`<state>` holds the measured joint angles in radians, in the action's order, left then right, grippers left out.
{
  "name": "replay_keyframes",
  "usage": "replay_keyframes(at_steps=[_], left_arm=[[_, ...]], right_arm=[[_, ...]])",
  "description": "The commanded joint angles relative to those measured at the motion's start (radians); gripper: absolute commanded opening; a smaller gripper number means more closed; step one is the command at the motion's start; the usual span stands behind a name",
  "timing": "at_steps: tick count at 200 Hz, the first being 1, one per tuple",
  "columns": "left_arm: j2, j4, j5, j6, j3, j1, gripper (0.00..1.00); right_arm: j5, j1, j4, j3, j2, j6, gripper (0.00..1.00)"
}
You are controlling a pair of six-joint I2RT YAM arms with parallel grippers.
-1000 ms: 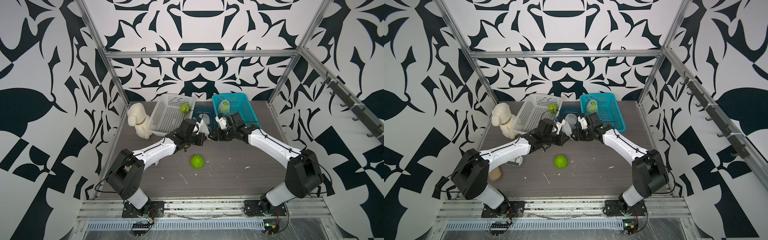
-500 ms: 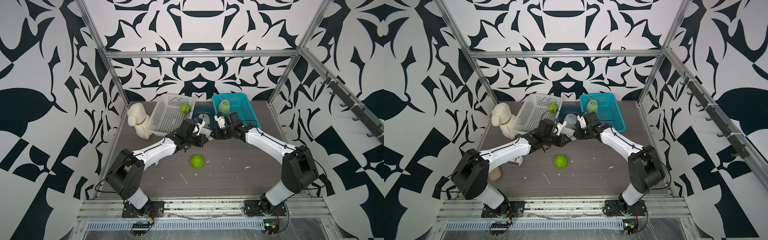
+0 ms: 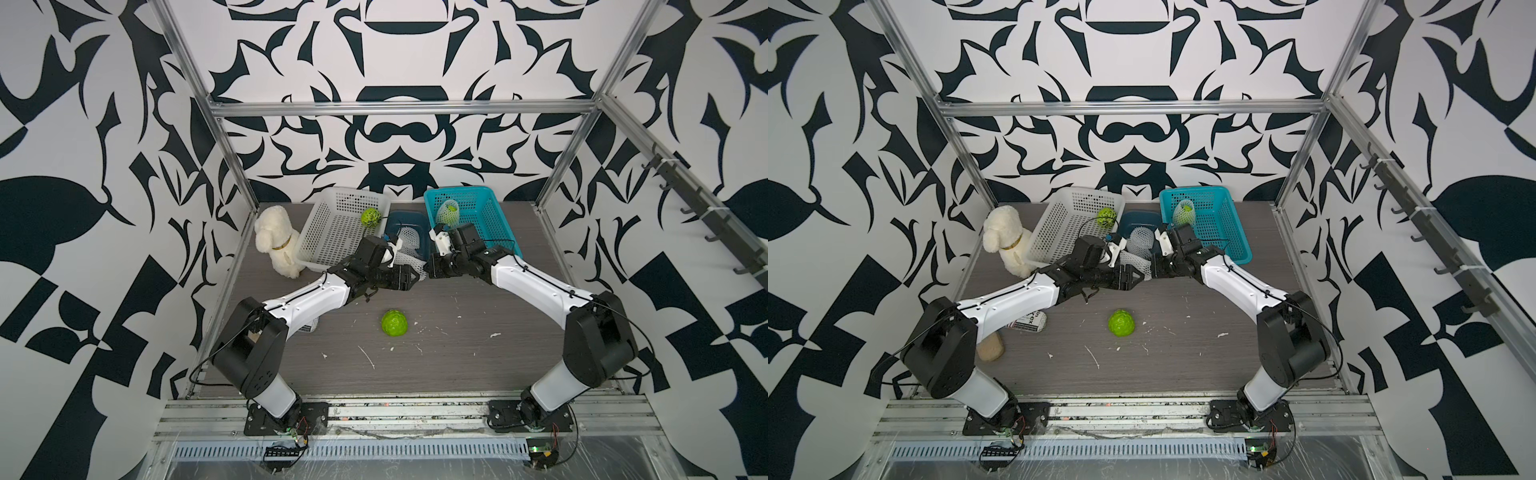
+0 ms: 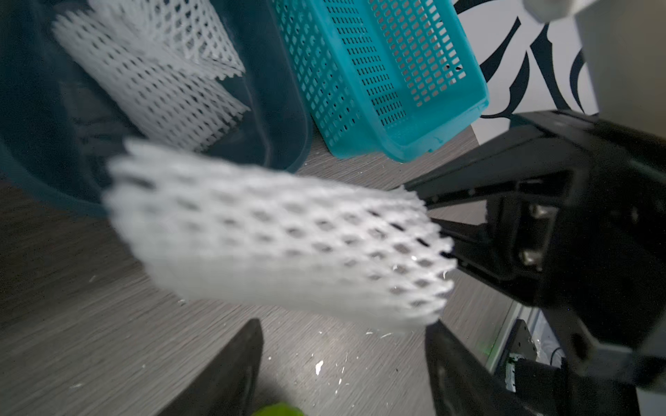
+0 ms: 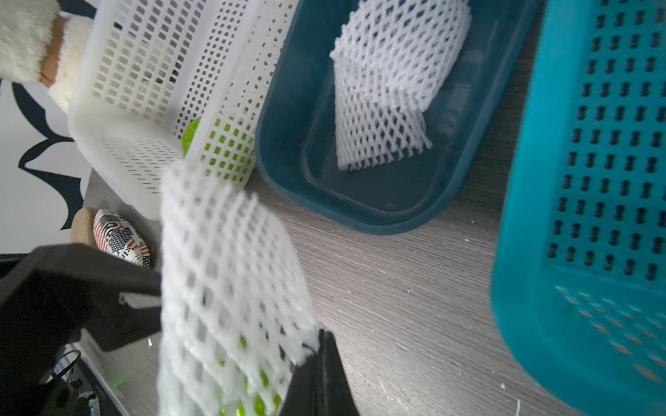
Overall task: Sleeve custard apples in foam nets
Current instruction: Open the foam net.
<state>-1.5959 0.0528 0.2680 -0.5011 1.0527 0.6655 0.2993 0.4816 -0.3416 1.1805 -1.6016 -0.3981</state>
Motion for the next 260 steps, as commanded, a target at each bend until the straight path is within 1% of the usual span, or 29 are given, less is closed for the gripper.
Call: replay_keyframes(at_steps=[1, 23, 53, 77, 113, 130, 170, 199, 218, 230, 244, 260], left_arm=[[0.027, 0.014, -0.016, -0.031, 0.007, -0.003, 0.78], [0.021, 0.013, -0.039, -0.037, 0.017, -0.001, 0.77], [-0.001, 0.018, -0.039, -0.034, 0.053, 0.014, 0.76], [-0.022, 0.038, -0.041, -0.021, 0.086, 0.035, 0.77], [-0.043, 0.047, -0.047, -0.011, 0.1, 0.04, 0.78], [-0.053, 0.048, -0.06, -0.011, 0.106, 0.04, 0.77], [-0.093, 0.082, -0.13, 0.017, 0.143, 0.046, 0.7], [-0.115, 0.088, -0.165, 0.033, 0.163, 0.049, 0.58], [-0.128, 0.098, -0.189, 0.036, 0.174, 0.049, 0.46], [-0.134, 0.106, -0.191, 0.039, 0.179, 0.049, 0.37], [-0.134, 0.11, -0.195, 0.039, 0.177, 0.049, 0.22], [-0.126, 0.113, -0.205, 0.041, 0.167, 0.048, 0.11]], right_arm=[[-0.046, 0.004, -0.004, -0.01, 0.049, -0.065, 0.0], [-0.068, 0.016, -0.002, -0.028, 0.049, -0.13, 0.0], [-0.113, 0.035, -0.005, -0.03, 0.052, -0.199, 0.0], [-0.161, 0.046, -0.008, -0.026, 0.052, -0.22, 0.0], [-0.178, 0.051, -0.008, -0.022, 0.047, -0.225, 0.0], [-0.154, 0.051, 0.006, -0.029, 0.05, -0.228, 0.0], [-0.106, 0.051, 0.026, -0.038, 0.071, -0.261, 0.0], [-0.076, 0.05, 0.035, -0.043, 0.08, -0.28, 0.0], [-0.066, 0.051, 0.046, -0.052, 0.085, -0.291, 0.0], [-0.073, 0.051, 0.049, -0.057, 0.09, -0.292, 0.0], [-0.094, 0.05, 0.044, -0.059, 0.092, -0.285, 0.0], [-0.125, 0.05, 0.032, -0.059, 0.091, -0.273, 0.0]])
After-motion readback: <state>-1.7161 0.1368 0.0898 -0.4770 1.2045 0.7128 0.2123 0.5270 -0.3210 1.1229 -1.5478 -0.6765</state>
